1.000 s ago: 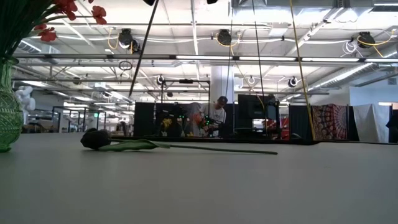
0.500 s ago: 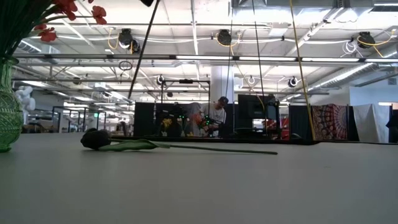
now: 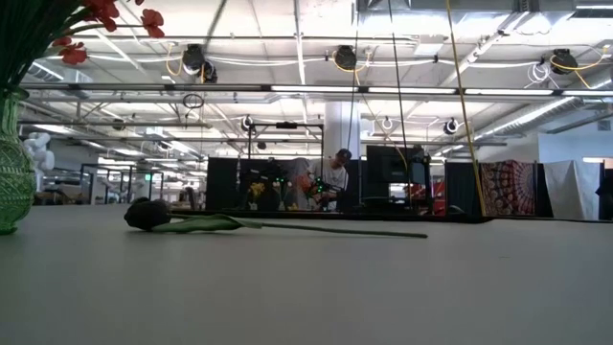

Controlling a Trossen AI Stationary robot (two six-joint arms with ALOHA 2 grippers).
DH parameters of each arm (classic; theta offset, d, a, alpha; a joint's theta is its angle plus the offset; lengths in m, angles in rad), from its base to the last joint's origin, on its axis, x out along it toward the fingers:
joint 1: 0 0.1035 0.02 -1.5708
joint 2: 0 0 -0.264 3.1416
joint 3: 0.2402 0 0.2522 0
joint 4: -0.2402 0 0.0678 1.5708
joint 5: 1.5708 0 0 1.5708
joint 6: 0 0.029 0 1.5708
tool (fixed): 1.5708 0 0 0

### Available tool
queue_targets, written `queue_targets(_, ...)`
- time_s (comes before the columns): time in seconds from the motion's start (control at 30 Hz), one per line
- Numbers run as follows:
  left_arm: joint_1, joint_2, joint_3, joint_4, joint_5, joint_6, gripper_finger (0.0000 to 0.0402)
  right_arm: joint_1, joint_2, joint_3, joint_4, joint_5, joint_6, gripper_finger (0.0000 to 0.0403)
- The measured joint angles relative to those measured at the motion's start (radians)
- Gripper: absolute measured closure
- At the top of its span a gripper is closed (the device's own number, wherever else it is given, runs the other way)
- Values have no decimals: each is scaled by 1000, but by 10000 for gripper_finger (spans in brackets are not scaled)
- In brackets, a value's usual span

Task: Sort flowers into vase by color
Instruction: Put the right black flower into the blue vase

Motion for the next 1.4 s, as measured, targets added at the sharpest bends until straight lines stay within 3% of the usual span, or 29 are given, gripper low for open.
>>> queue_targets(0.4, -53, -120, 12, 54, -8, 1, 397, 4, 1, -3, -48, -15, 33, 213)
queue_targets(0.67, -110, -217, 11, 84, 46, 0, 397, 4, 2, -2, -101, -11, 67, 213)
queue_targets(0.87, -177, -280, 11, 90, 151, -67, 397, 4, 2, -2, -124, -11, 75, 213)
queue_targets(1.0, -232, -290, 11, 89, 209, -105, 393, 3, 2, -2, -130, -11, 82, 213)
queue_targets(1.4, -408, -238, 11, 170, 212, -133, 390, 0, 13, -2, -136, -7, 82, 213)
